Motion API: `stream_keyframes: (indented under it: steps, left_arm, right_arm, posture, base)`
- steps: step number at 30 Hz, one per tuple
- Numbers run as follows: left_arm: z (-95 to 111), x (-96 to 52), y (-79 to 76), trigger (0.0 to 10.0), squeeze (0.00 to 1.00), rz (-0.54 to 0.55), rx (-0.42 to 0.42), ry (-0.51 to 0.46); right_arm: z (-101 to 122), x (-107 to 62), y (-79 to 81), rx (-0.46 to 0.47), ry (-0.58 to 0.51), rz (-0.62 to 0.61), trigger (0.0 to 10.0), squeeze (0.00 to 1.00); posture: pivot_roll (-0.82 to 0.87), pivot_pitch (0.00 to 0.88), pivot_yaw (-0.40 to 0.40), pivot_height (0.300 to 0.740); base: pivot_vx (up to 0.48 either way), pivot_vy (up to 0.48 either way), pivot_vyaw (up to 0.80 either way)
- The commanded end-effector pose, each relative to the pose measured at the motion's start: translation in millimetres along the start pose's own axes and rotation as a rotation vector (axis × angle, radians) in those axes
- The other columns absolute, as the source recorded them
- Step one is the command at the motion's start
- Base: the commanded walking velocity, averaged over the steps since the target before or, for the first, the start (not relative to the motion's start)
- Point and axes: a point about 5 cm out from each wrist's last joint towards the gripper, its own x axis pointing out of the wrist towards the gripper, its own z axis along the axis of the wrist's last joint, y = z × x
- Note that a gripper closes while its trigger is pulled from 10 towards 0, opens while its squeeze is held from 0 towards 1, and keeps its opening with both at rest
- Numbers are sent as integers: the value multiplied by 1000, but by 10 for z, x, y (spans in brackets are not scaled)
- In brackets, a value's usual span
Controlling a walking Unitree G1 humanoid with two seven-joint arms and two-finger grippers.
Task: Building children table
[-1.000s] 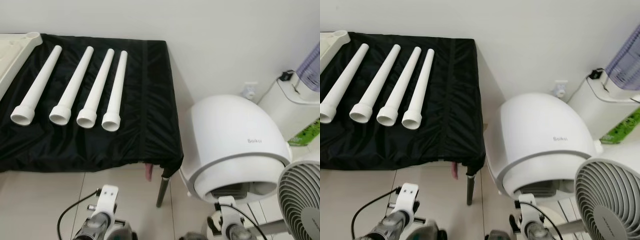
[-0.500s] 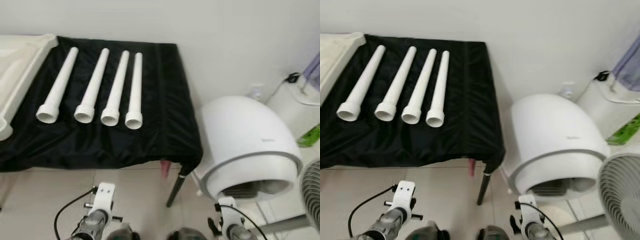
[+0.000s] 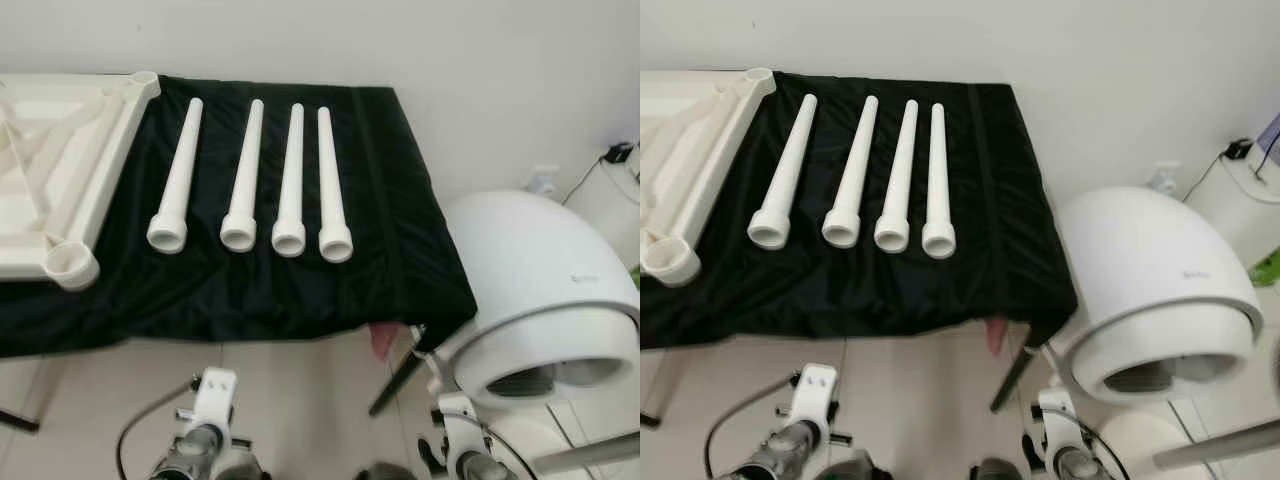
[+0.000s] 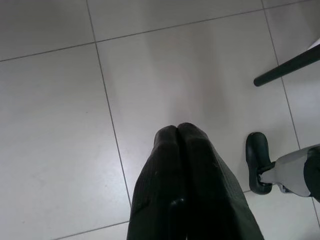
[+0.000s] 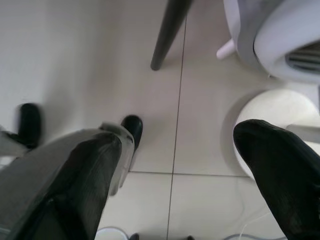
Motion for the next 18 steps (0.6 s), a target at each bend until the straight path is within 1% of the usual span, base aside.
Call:
stream_keyframes:
  steps: [1, 15, 18]
  left_arm:
    - [-54, -22, 67, 10000, 0, 19, 12, 23]
    - [-58, -25, 78, 10000, 0, 21, 16, 24]
    - [-57, -25, 75, 10000, 0, 20, 15, 22]
  right_arm:
    - [-1, 2, 11, 6, 4, 2, 10000, 0]
    - [-7, 1, 20, 5, 4, 7, 10000, 0]
    - [-3, 1, 25, -27, 3, 13, 10000, 0]
  posture:
    - [-14, 0, -34, 740]
    - [-8, 0, -33, 740]
    - [-4, 0, -35, 740]
  base:
    - [0, 337, 0]
    - [0, 333, 0]
    - [0, 336, 0]
